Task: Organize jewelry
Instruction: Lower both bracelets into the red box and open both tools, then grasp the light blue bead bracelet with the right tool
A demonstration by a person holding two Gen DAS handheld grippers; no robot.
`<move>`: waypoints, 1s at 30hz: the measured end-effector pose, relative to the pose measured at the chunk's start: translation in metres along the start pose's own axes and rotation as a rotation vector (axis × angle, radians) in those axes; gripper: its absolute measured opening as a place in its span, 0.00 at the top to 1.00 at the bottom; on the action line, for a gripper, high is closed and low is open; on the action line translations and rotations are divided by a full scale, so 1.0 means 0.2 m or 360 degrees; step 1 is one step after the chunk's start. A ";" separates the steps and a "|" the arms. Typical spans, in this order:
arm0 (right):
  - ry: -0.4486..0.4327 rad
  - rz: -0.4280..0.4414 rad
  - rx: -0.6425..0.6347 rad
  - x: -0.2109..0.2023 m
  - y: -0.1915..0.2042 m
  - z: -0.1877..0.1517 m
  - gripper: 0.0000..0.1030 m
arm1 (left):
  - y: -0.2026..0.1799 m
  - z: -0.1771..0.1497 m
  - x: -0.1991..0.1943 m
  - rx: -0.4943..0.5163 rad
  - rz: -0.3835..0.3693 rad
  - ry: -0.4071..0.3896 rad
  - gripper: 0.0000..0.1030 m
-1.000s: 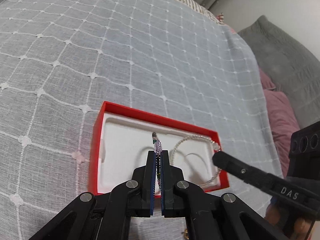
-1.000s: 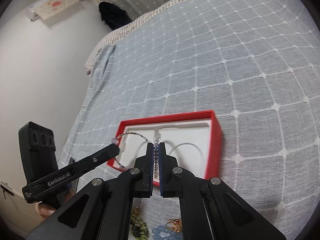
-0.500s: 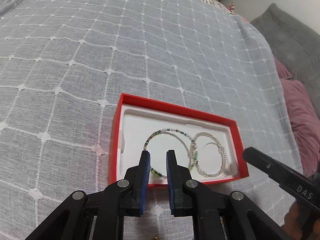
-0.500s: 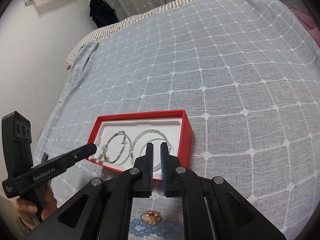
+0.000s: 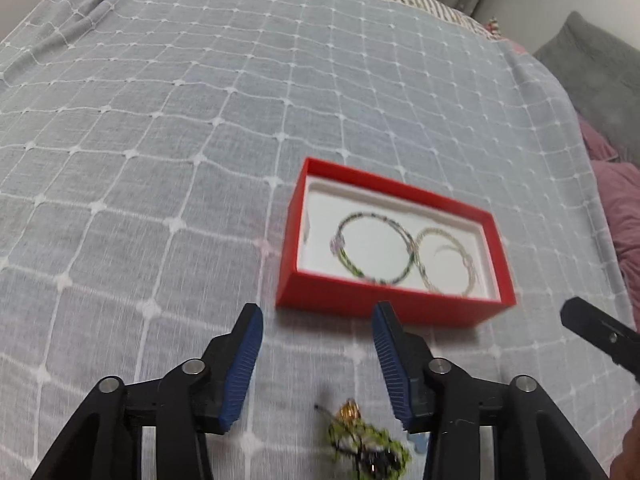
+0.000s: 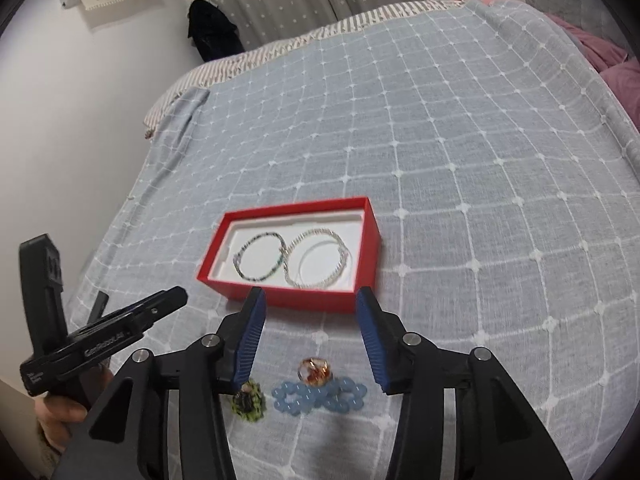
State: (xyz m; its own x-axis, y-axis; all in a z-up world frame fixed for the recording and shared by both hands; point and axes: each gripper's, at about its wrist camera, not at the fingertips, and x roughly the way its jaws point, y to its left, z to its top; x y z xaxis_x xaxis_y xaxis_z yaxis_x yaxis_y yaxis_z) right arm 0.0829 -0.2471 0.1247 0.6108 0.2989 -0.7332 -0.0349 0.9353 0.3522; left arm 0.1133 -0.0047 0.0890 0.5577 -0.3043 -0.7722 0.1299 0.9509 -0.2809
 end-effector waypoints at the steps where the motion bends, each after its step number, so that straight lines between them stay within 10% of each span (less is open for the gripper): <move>1: 0.0016 0.0001 0.0019 -0.01 -0.01 -0.02 0.52 | 0.00 -0.03 -0.02 0.0018 0.0023 -0.0008 0.41; 15: 0.0244 -0.0005 -0.0025 0.04 0.04 -0.14 0.51 | -0.05 -0.18 -0.04 0.0131 0.0097 0.0027 0.12; 30: 0.0486 0.0101 0.0217 0.17 -0.09 -0.20 0.51 | -0.09 -0.22 -0.01 0.0209 0.0092 0.0119 0.11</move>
State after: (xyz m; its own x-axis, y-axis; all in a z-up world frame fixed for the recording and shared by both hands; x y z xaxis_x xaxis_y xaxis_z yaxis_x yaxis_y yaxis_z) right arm 0.0728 -0.2455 0.0697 0.3448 0.4181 -0.8404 0.0531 0.8852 0.4622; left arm 0.0729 -0.0244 0.0703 0.5054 -0.2477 -0.8266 0.2080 0.9647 -0.1619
